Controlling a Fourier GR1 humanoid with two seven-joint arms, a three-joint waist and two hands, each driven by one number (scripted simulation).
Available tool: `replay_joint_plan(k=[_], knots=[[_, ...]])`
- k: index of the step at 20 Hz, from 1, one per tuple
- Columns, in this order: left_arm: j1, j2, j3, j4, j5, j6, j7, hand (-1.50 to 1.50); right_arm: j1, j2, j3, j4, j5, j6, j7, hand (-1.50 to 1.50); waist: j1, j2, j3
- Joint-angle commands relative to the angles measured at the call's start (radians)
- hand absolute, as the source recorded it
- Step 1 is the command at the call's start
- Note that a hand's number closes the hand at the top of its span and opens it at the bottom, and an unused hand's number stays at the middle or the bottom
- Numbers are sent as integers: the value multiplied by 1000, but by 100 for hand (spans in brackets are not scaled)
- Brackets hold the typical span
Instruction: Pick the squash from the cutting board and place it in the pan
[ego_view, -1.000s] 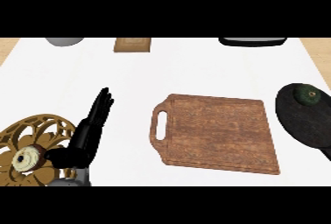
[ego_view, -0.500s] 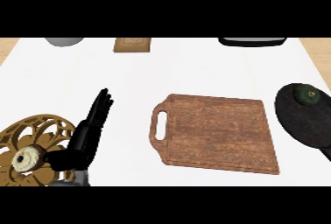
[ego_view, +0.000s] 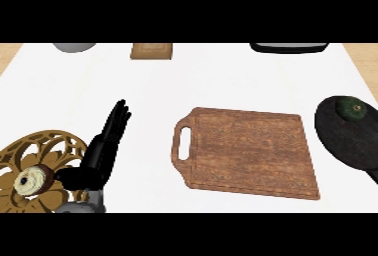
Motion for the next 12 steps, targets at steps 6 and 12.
replay_joint_plan(k=[6,12], knots=[[-99,-33,9,56,-35,32,45,0,68,19,22,-129,-28,-45,70,-150,0,1,0],[31,37,38,-75,22,-51,50,0,157,90,41,-334,-39,-79,154,-150,1,0,0]])
